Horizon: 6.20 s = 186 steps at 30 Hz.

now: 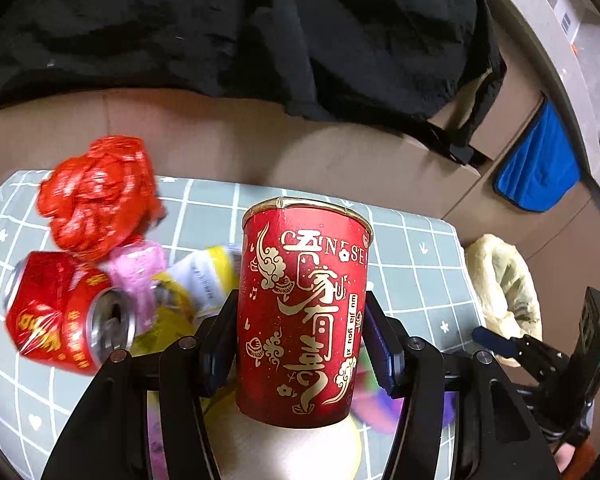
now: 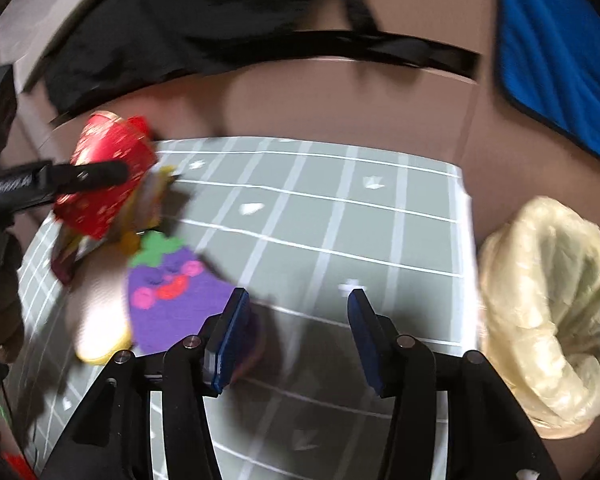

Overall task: Collect trash
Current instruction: 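Grasp the purple eggplant sponge with the right gripper while the left holds the cup, then carry the red cup and eggplant sponge over the yellow-lined bin, then open both grippers to drop the cup and sponge into the bin, then move both grippers back over the table toward the trash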

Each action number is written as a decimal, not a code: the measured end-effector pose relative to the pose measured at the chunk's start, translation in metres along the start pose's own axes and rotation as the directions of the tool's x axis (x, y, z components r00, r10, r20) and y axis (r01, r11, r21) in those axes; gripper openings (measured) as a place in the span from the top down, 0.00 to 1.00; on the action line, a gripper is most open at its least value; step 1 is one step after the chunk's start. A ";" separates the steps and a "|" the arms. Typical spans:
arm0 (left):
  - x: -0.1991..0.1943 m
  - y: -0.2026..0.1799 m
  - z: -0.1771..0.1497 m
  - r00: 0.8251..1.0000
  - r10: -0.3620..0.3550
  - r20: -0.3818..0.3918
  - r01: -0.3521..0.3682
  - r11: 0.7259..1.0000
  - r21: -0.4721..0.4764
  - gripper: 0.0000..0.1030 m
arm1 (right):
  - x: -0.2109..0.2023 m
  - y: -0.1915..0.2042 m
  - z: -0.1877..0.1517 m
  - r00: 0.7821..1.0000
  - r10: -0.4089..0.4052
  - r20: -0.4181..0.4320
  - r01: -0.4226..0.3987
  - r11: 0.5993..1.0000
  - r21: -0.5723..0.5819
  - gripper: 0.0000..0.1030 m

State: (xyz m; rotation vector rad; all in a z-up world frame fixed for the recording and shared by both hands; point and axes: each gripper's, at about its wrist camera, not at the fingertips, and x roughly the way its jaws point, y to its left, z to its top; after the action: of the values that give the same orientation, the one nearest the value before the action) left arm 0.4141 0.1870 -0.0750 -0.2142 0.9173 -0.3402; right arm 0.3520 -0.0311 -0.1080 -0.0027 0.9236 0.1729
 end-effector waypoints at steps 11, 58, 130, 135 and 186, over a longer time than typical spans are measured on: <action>-0.013 0.011 0.006 0.999 0.033 0.026 -0.033 0.999 0.009 0.44 | -0.026 0.030 -0.005 0.982 0.186 0.025 -0.181 0.974 -0.137 0.54; -0.036 -0.219 -0.009 0.981 -0.077 0.177 0.045 0.983 0.177 0.44 | -0.192 -0.140 0.010 0.918 -0.134 0.372 0.127 0.991 0.042 0.32; 0.101 -0.324 -0.036 0.996 -0.093 0.015 0.087 0.969 0.230 0.20 | -0.104 -0.298 -0.028 0.964 -0.082 0.254 0.019 0.970 0.240 0.30; 0.098 -0.324 -0.035 0.996 -0.083 0.019 0.077 0.971 0.226 0.19 | -0.103 -0.299 -0.029 0.962 -0.059 0.268 -0.012 0.966 0.256 0.29; -0.038 -0.064 -0.057 0.986 0.071 0.149 -0.082 0.994 0.068 0.19 | -0.107 -0.123 -0.035 0.970 -0.082 0.229 0.047 0.987 0.155 0.29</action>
State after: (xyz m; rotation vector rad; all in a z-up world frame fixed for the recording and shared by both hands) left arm 0.3346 0.1397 -0.0597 -0.1337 0.7648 -0.2831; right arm 0.2800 -0.1711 -0.0531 0.1233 0.6972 0.0422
